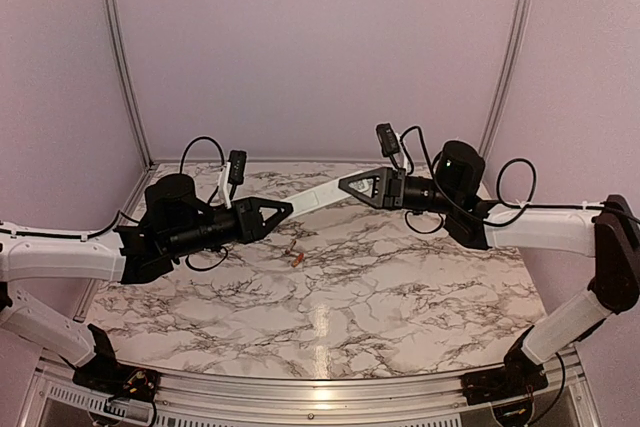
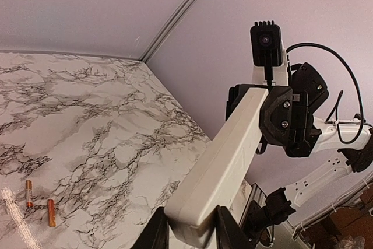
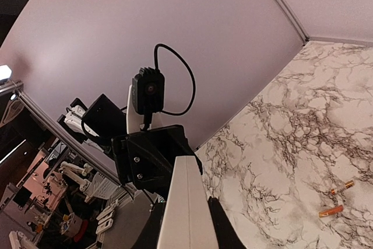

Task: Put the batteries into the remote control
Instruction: Remove the battery cover from the remote control.

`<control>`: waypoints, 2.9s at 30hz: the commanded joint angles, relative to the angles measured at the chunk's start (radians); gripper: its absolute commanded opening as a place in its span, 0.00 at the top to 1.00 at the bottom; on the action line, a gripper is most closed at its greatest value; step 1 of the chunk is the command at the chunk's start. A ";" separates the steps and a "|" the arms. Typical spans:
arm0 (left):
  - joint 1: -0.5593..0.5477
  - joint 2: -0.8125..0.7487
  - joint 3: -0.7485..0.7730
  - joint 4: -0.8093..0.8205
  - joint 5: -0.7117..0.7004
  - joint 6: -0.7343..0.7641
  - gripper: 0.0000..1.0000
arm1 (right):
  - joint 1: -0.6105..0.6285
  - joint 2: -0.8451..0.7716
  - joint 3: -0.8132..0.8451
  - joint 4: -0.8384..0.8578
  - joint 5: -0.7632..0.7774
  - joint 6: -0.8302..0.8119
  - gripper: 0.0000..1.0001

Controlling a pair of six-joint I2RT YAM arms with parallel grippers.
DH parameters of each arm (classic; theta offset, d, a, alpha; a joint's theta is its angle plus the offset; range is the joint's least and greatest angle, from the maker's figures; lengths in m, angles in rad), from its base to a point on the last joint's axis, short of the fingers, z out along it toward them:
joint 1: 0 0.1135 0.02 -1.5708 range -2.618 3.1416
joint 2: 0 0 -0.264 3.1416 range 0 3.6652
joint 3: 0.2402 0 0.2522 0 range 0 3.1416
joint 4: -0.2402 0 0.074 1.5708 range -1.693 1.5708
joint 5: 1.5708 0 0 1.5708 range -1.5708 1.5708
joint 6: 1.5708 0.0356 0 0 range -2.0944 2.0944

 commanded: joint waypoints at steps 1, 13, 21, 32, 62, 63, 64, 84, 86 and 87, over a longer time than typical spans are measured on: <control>0.013 -0.002 -0.008 0.066 0.036 0.001 0.77 | 0.008 -0.030 -0.004 0.028 -0.023 0.024 1.00; 0.027 -0.014 -0.046 0.163 0.153 0.003 0.84 | -0.029 -0.004 -0.049 0.225 -0.077 0.181 1.00; 0.030 -0.007 -0.037 0.149 0.139 0.002 0.82 | -0.029 -0.001 -0.044 0.202 -0.080 0.168 1.00; 0.032 0.013 -0.001 0.050 0.049 -0.002 0.65 | -0.030 -0.016 -0.023 0.121 -0.058 0.116 1.00; 0.031 0.006 -0.009 0.004 0.068 0.007 0.64 | -0.058 -0.026 -0.010 0.087 -0.048 0.095 1.00; 0.031 0.005 -0.010 0.003 0.070 0.007 0.65 | -0.059 -0.027 -0.009 0.087 -0.048 0.094 1.00; 0.031 0.004 -0.010 0.004 0.072 0.008 0.67 | -0.060 -0.027 -0.008 0.087 -0.049 0.095 1.00; 0.032 -0.018 -0.032 0.086 0.133 -0.001 1.00 | -0.084 -0.040 -0.010 0.017 -0.041 0.039 1.00; 0.032 -0.029 -0.044 0.125 0.159 -0.004 1.00 | -0.091 -0.038 -0.016 0.016 -0.043 0.034 1.00; 0.032 -0.033 -0.050 0.142 0.174 -0.004 1.00 | -0.095 -0.036 -0.019 0.017 -0.044 0.032 1.00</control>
